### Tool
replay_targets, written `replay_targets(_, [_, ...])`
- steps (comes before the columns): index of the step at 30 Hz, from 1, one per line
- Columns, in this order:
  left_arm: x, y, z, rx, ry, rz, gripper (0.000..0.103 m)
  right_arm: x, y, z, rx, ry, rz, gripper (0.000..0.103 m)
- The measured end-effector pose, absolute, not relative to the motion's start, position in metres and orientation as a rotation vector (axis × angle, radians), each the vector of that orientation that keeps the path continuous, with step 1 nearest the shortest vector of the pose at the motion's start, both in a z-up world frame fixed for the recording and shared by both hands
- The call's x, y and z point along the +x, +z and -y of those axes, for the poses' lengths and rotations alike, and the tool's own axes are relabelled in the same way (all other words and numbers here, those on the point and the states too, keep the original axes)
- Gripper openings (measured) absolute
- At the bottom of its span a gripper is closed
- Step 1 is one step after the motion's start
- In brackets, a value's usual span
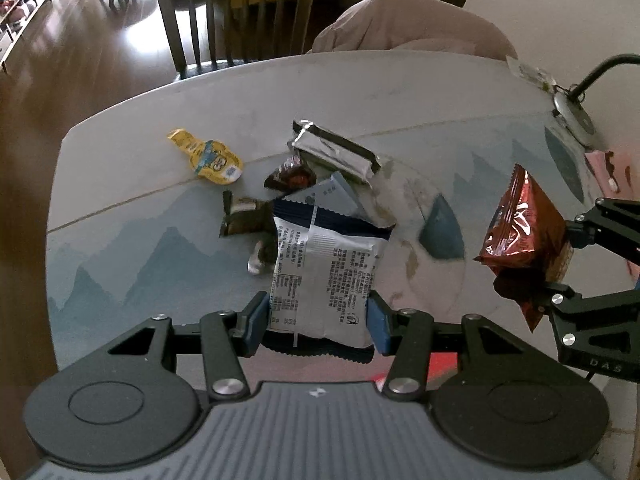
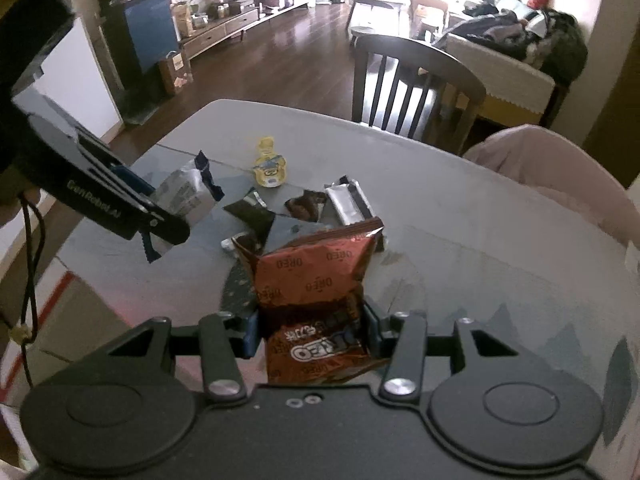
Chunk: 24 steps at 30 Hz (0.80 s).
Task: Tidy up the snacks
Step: 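Carry the white packet in the left tool and chip bag in the right tool into the box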
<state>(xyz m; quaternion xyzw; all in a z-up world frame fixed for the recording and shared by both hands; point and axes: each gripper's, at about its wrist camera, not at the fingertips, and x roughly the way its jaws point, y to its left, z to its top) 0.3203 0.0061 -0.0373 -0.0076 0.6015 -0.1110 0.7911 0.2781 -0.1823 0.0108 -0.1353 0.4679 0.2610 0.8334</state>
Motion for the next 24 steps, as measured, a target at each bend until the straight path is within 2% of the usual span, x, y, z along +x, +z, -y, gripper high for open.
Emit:
replay_targets(11, [0.243, -0.018, -0.003, 0.014, -0.225, -1.316, 0.051, 0.223, 0.014, 0.172, -0.225, 0.528, -1.040, 0.048])
replay_targets(24, [0.168, -0.055, -0.001, 0.046, -0.211, -1.340, 0.051, 0.156, -0.020, 0.152, -0.235, 0.551, -1.101, 0.048])
